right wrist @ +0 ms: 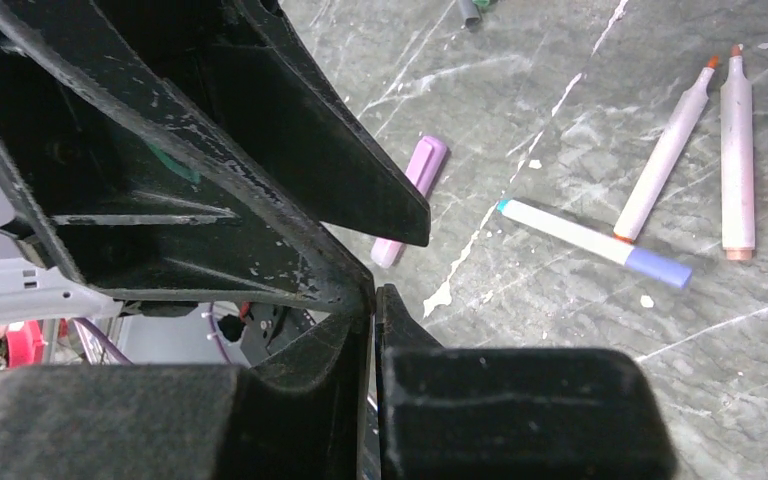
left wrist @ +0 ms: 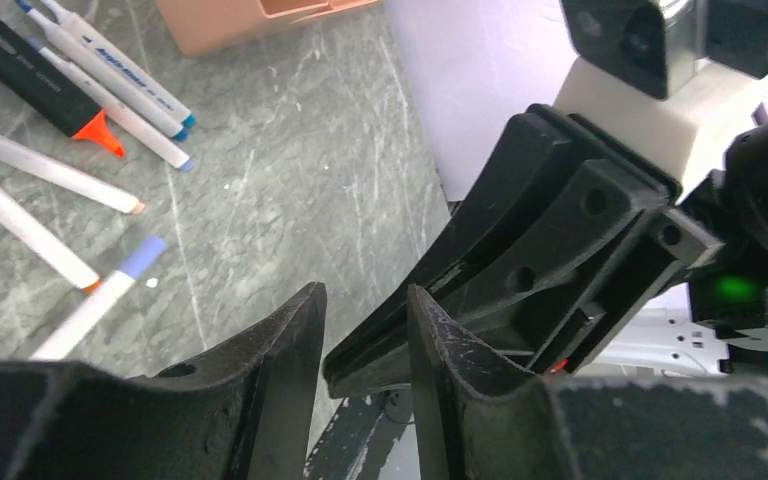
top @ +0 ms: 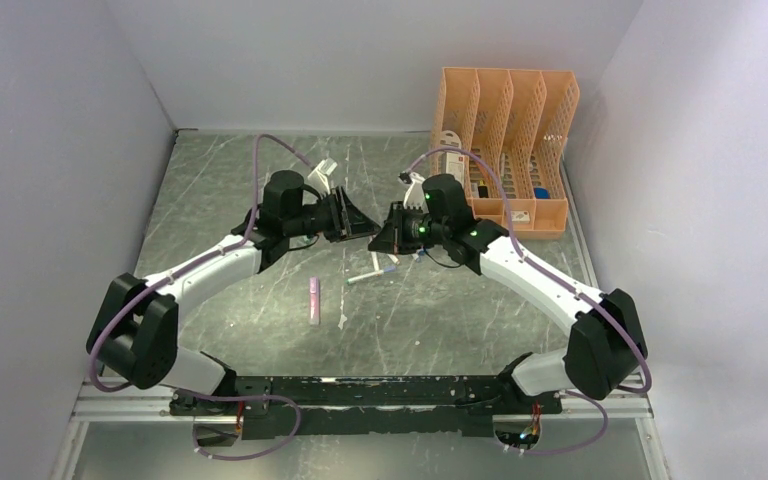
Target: Open the pen caps
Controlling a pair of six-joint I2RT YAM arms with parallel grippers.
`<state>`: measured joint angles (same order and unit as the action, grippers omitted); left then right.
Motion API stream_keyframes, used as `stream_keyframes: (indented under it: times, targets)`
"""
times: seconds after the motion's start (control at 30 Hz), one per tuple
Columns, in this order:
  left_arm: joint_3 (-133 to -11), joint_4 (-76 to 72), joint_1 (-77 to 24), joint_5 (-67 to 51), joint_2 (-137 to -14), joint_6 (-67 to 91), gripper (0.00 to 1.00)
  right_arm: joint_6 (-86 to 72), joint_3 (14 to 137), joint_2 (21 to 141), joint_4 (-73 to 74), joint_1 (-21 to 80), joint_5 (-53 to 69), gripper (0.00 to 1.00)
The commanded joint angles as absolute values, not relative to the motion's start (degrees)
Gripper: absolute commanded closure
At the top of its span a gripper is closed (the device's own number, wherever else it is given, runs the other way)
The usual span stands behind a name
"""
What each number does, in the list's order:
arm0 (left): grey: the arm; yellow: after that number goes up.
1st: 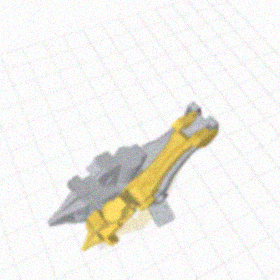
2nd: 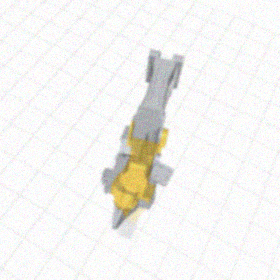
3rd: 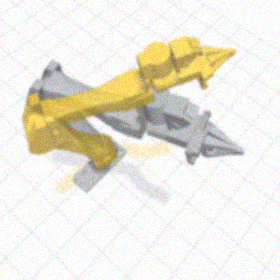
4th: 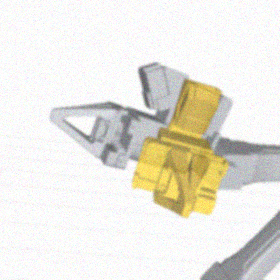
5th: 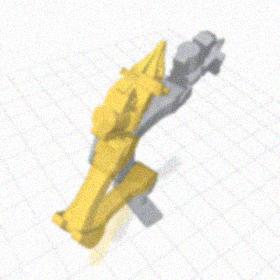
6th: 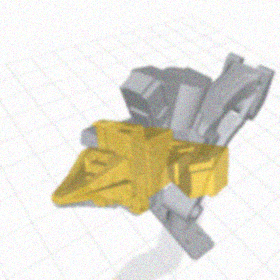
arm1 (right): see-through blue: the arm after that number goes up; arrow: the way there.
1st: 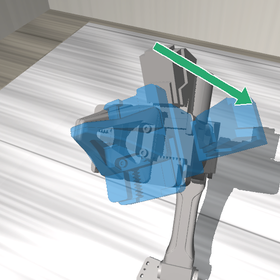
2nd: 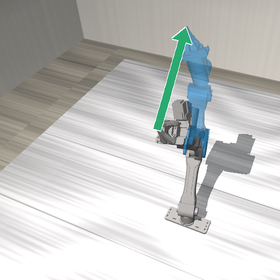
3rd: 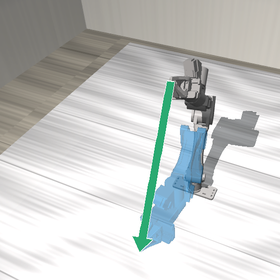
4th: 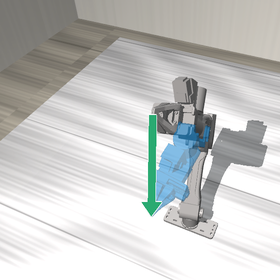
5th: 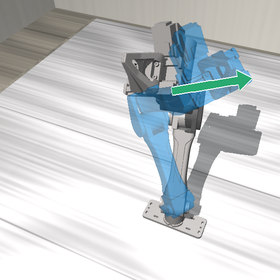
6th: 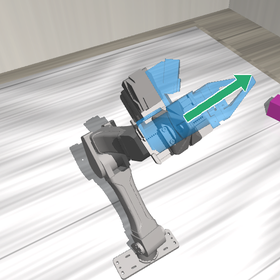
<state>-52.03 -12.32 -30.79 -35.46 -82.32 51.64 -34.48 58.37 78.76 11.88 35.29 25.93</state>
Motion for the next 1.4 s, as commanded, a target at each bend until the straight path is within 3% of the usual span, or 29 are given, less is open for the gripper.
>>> stream_keyframes:
  times: [0.0,0.13,0.43,0.53,0.73,0.9,0.97,1.37]
  targets:
    - [-52.9,-8.0,-31.4,-32.9,-81.6,48.1,0.53,-33.4,58.5,79.2,12.1,34.5,27.0,0.95]
    - [-54.3,0.7,-31.2,-27.7,-80.1,43.1,0.47,-32.6,56.9,80.7,14.5,34.5,26.2,0.88]
    - [-59.0,17.6,-28.4,-16.5,-79.7,35.7,0.16,-31.5,56.9,86.9,22.1,37.5,18.7,0.7]
    - [-59.9,20.4,-27.7,-14.7,-83.8,33.0,0.13,-32.0,56.3,89.4,22.6,39.4,14.1,0.67]
    - [-61.6,17.0,-29.0,-17.5,-95.7,30.2,0.28,-33.2,54.4,91.0,22.2,39.6,10.4,0.66]
    - [-64.5,17.6,-30.9,-15.0,-102.2,29.4,0.55,-33.8,52.6,89.9,22.2,39.6,9.0,0.66]
    - [-64.9,17.8,-31.2,-14.2,-103.8,29.3,0.61,-33.9,51.8,89.4,22.2,39.5,8.6,0.66]
    - [-67.1,26.4,-41.3,-6.9,-108.5,27.6,0.65,-34.1,48.7,87.7,21.6,37.8,8.0,0.66]
